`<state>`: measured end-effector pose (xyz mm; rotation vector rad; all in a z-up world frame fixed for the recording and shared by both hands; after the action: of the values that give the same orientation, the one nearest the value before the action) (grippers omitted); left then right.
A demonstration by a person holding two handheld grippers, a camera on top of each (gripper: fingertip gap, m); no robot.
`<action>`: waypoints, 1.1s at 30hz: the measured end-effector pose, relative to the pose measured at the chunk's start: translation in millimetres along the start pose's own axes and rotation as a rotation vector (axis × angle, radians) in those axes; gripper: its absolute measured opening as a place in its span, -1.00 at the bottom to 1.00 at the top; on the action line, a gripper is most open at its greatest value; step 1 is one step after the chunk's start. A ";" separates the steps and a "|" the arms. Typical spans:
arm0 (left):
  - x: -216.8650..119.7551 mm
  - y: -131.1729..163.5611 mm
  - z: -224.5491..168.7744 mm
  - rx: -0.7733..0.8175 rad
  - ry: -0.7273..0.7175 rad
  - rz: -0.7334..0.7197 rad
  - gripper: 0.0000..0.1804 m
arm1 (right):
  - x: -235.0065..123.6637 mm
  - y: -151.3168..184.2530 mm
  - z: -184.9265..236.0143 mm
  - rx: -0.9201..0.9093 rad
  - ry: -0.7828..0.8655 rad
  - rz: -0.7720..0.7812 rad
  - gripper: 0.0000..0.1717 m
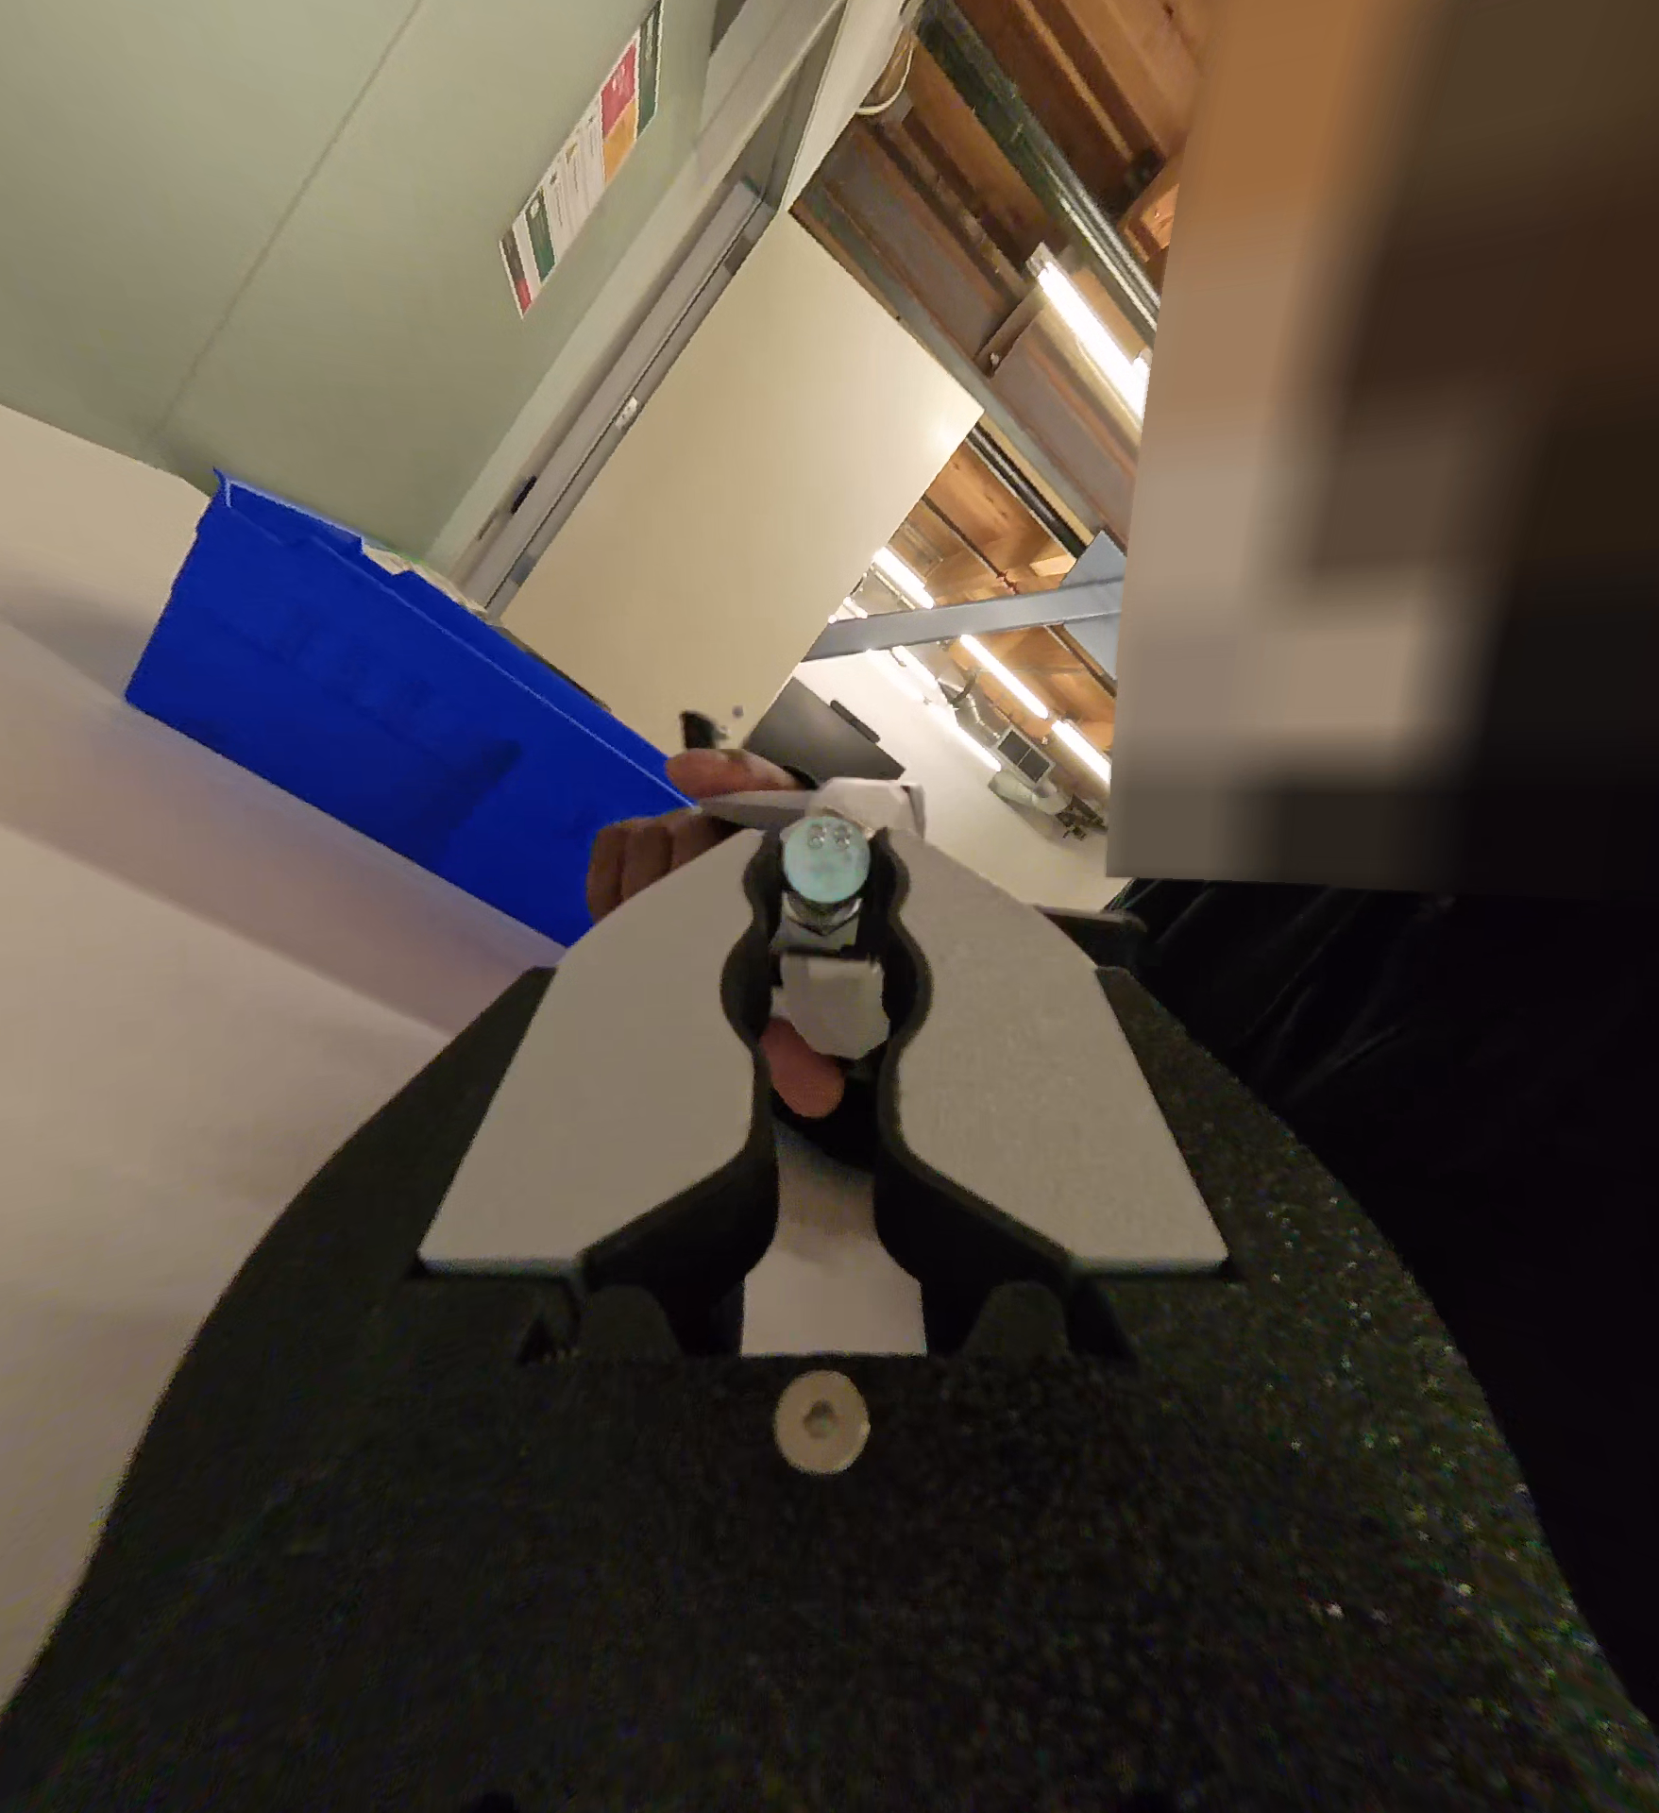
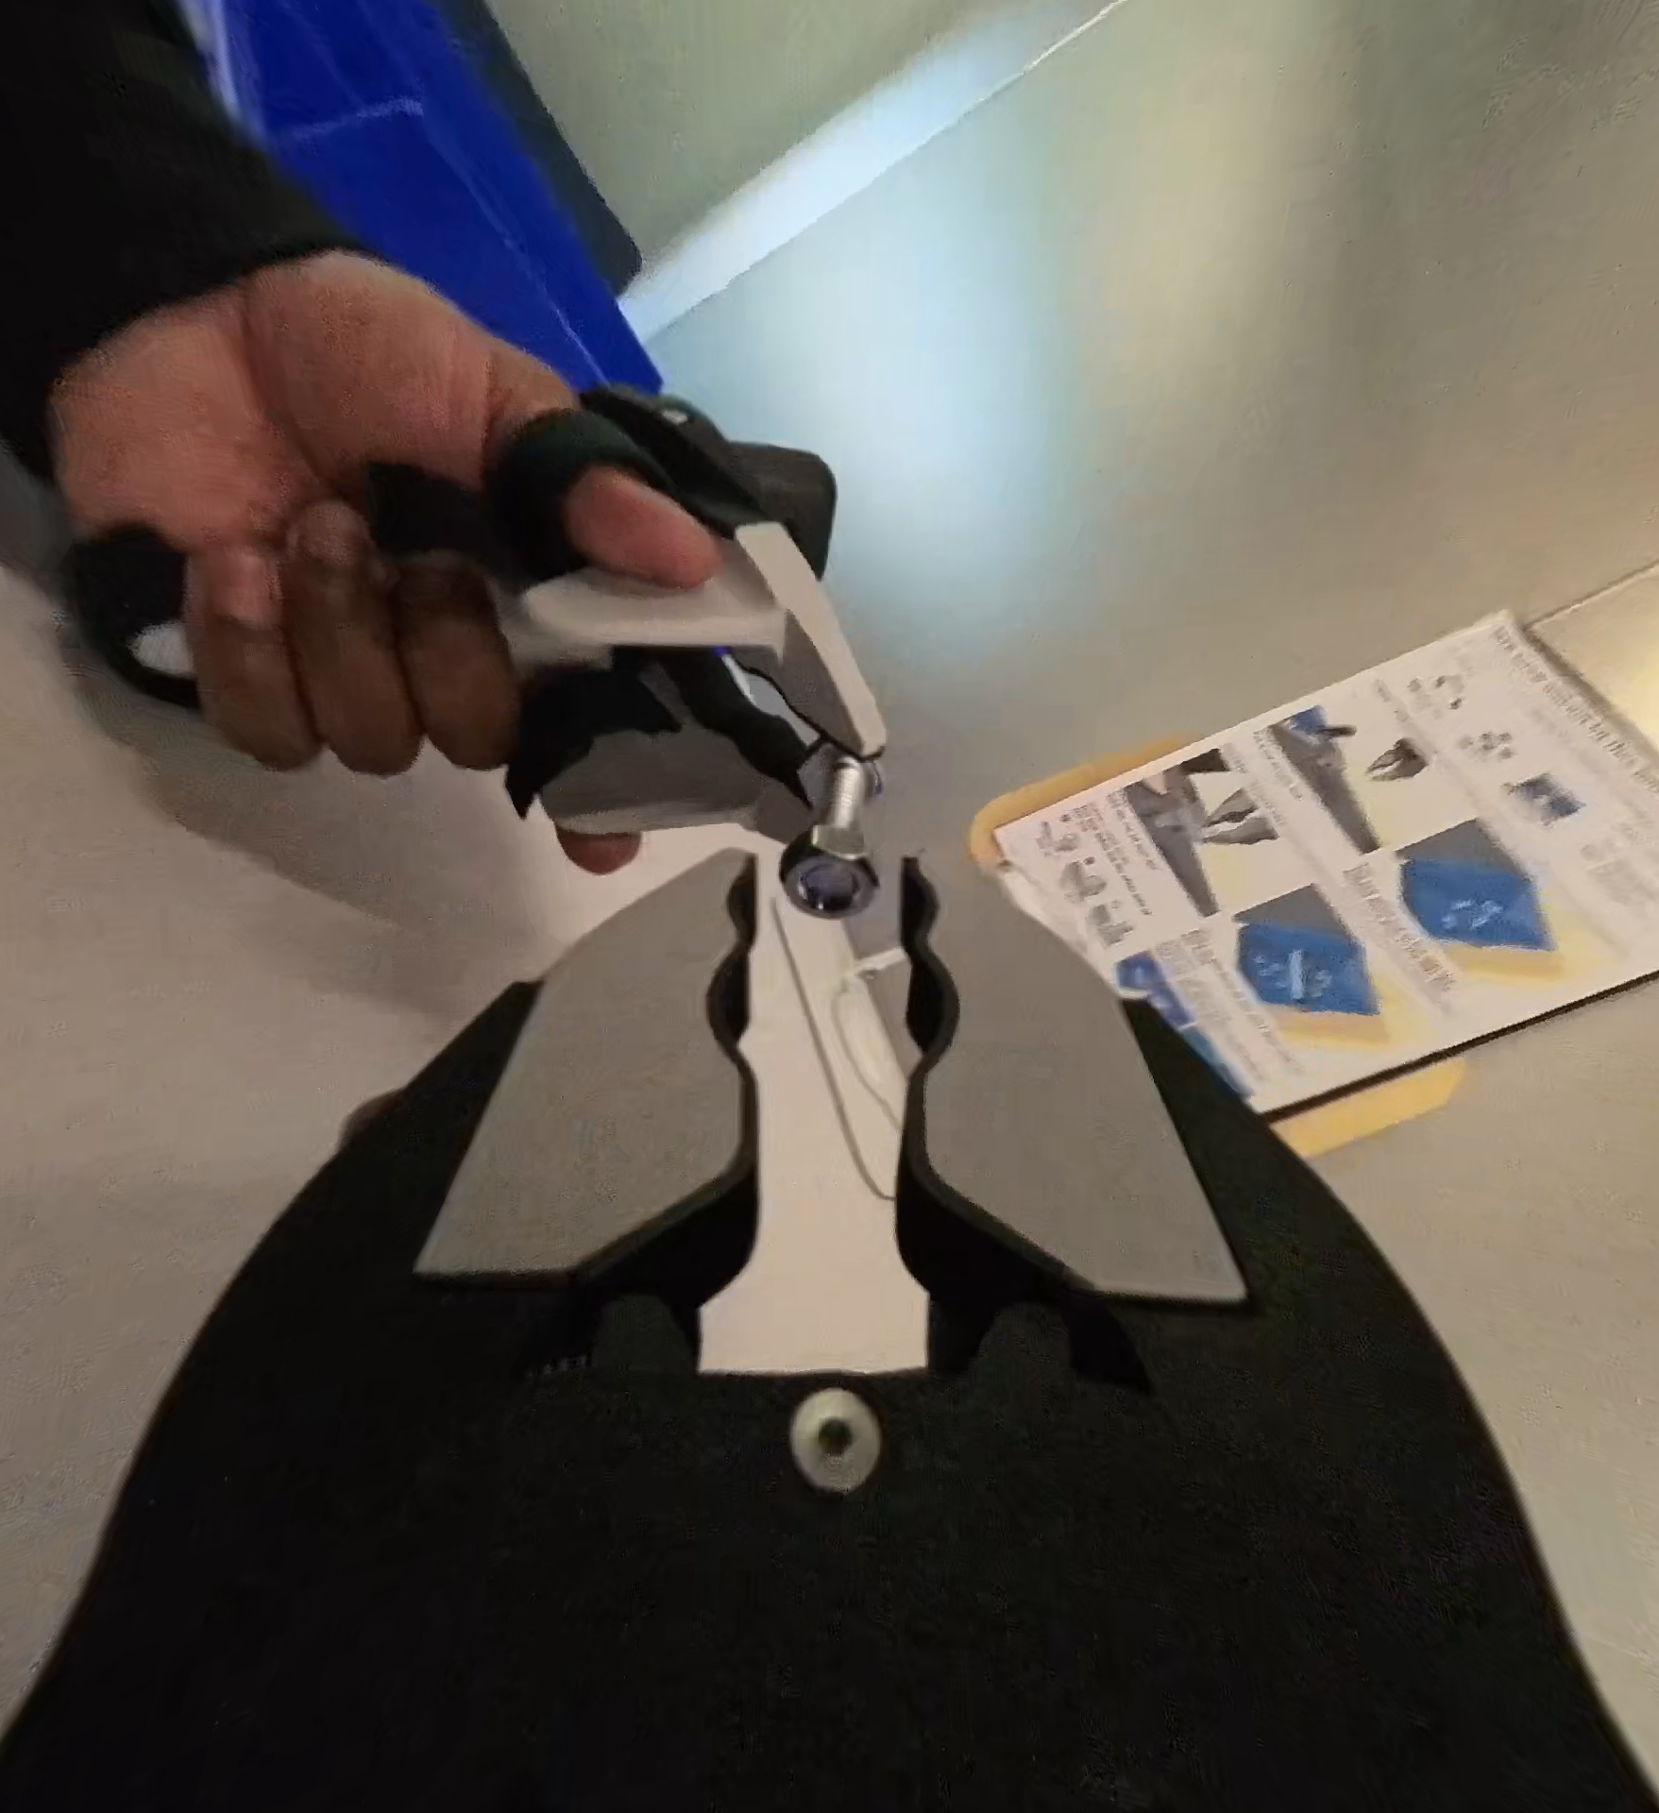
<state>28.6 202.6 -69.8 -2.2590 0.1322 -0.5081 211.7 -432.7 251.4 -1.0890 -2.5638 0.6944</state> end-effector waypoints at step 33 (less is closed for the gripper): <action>-6.1 -5.0 5.0 -0.038 -0.007 -0.091 -0.81 | 6.2 7.8 -10.4 0.465 -0.115 0.037 -0.37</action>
<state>24.7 210.9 -71.1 -2.3115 0.0357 -0.5494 216.5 -420.1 256.5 -0.9602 -2.2964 1.3128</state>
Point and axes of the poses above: each gripper's, where its closed fingertips meet, x out along the fingers, y out of its underside, z = x × y across the jaws, the point moved 8 cm from there along -x, back along the fingers, and after that the axes turned 3 degrees about z, right-handed, at the moved point
